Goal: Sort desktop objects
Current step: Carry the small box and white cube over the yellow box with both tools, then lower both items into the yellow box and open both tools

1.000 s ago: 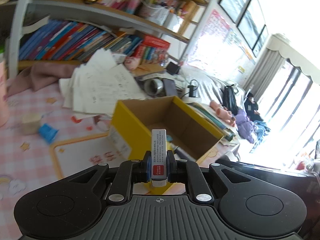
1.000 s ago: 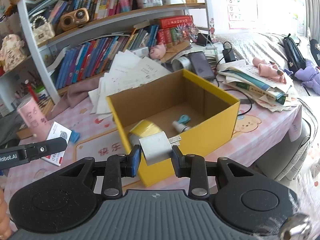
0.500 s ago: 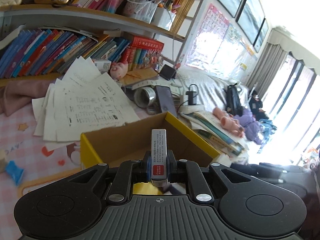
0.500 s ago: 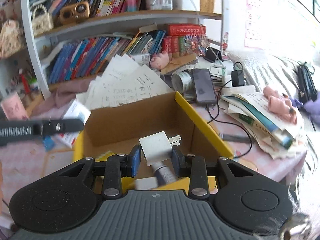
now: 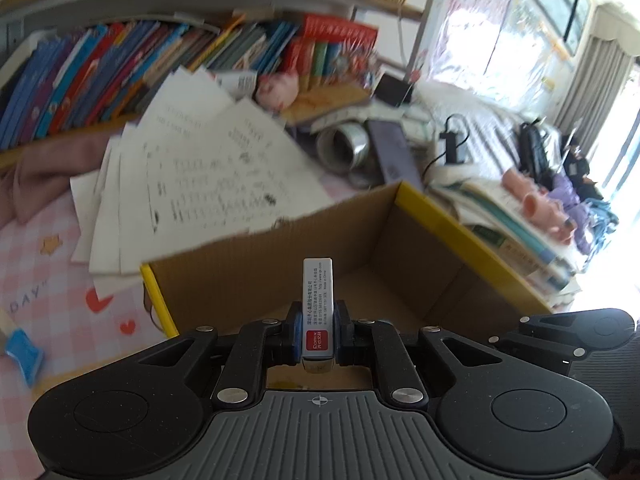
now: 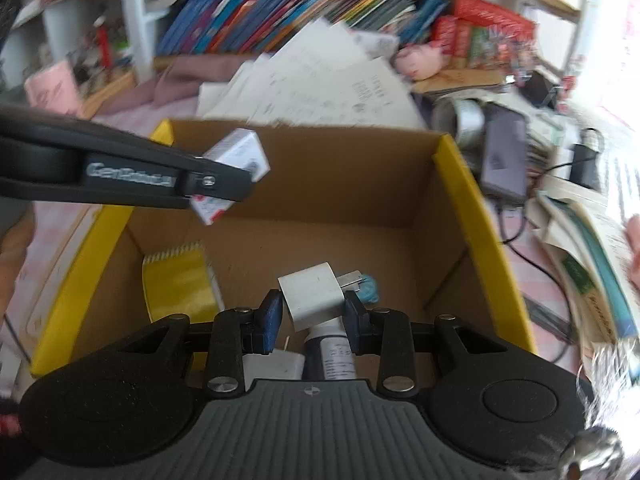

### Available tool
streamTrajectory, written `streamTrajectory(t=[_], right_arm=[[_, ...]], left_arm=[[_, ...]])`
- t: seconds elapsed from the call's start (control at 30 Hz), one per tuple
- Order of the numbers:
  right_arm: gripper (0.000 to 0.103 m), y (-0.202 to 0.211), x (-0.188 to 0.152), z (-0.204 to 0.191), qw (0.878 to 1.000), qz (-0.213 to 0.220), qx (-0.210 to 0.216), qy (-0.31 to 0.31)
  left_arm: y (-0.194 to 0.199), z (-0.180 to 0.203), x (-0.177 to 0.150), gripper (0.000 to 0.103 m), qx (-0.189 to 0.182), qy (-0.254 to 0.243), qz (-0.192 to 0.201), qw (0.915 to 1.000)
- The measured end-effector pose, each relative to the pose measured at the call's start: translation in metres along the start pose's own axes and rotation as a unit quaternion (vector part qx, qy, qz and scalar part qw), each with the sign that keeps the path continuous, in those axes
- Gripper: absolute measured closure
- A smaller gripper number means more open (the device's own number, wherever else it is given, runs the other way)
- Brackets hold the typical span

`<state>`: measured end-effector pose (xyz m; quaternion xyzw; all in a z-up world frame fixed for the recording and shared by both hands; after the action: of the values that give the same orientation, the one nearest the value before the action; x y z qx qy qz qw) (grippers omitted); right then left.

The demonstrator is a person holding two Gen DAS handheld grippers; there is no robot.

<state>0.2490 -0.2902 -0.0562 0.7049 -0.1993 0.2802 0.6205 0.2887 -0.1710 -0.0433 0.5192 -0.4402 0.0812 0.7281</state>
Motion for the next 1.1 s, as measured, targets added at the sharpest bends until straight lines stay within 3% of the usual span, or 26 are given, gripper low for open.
streamTrajectory(t=[0.2, 0.43, 0.73, 0.87, 0.93, 1.03, 1.07, 1.1], right_arm=[[0.072, -0.018, -0.005, 0.003, 0.999, -0.038, 0.021, 0.02], [0.072, -0.024, -0.008, 0.013, 0.998, -0.052, 0.035, 0.02], [0.073, -0.024, -0.01, 0.016, 0.997, -0.052, 0.05, 0.03], [0.067, -0.022, -0.01, 0.016, 0.998, -0.045, 0.043, 0.031], [0.062, -0.019, -0.01, 0.017, 0.998, -0.037, 0.04, 0.027], [0.06, -0.014, -0.008, 0.018, 0.999, -0.025, 0.034, 0.021], [0.058, -0.011, -0.008, 0.017, 0.999, -0.02, 0.031, 0.019], [0.056, -0.008, -0.008, 0.017, 0.999, -0.015, 0.028, 0.017]], left_arm=[[-0.018, 0.009, -0.005, 0.09, 0.003, -0.002, -0.038, 0.9993], [-0.027, 0.011, -0.004, 0.09, 0.012, -0.003, -0.062, 0.998], [-0.027, 0.015, -0.005, 0.089, 0.025, -0.013, -0.063, 0.9976], [-0.023, 0.015, -0.006, 0.085, 0.033, -0.01, -0.05, 0.9982], [-0.02, 0.017, -0.007, 0.079, 0.033, -0.013, -0.046, 0.9983], [-0.011, 0.026, -0.006, 0.055, 0.048, -0.041, -0.025, 0.9977], [-0.007, 0.03, -0.006, 0.037, 0.056, -0.051, -0.017, 0.997], [-0.003, 0.032, -0.005, 0.027, 0.065, -0.06, -0.006, 0.9961]])
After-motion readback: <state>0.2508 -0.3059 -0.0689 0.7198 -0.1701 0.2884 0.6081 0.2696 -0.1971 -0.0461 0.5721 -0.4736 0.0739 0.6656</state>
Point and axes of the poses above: each gripper's, at about its wrist camera, not at the fingertips, and y roughly against the way its jaws point, z to its right, x to its top, the point moved 4 cm from there along -y, roughly the way its jaws point, and after that the axes turned 10 degrees about -y, right-handed, at the moved point
